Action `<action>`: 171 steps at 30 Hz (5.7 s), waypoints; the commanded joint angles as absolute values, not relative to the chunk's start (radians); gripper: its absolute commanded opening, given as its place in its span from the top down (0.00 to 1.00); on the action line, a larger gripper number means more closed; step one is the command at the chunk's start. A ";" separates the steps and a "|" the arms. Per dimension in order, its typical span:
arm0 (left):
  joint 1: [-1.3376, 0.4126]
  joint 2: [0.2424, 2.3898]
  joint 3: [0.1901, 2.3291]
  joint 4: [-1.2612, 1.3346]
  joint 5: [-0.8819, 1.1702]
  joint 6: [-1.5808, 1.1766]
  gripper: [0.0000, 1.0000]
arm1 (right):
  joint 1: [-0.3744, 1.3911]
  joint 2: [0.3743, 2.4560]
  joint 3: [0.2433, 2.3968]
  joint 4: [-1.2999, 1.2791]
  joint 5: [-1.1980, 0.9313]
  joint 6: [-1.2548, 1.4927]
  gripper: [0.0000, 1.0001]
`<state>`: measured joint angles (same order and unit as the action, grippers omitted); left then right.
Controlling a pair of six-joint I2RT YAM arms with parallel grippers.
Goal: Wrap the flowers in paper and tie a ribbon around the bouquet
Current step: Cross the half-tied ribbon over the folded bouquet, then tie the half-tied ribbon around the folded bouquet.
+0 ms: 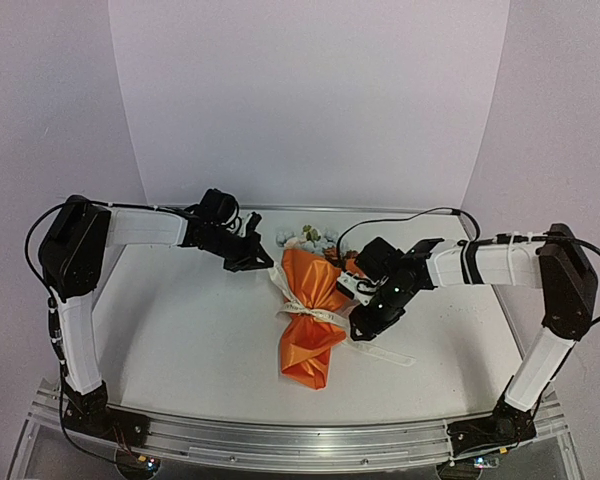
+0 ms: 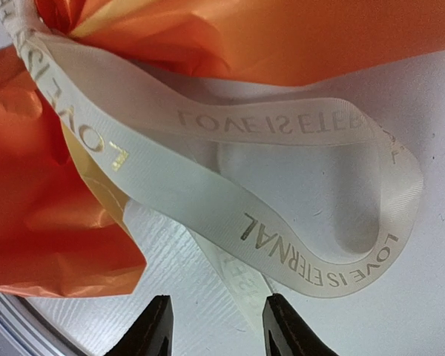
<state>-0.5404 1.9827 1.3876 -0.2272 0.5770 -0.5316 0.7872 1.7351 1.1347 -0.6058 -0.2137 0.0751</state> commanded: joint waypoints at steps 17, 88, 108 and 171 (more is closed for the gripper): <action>-0.541 1.973 1.405 -0.220 0.587 -0.534 1.00 | 0.824 1.810 1.179 -0.565 -0.030 -0.118 0.58; -0.811 1.947 0.594 1.141 0.186 -1.965 0.56 | 0.826 1.506 1.075 -0.611 -0.023 0.295 0.55; -0.810 1.976 0.622 1.133 0.206 -1.927 0.93 | 0.826 1.707 1.335 -0.638 -0.204 0.262 0.55; -0.599 1.370 0.427 0.080 0.192 -1.358 1.00 | 0.881 2.045 1.644 -0.748 -0.103 0.246 0.64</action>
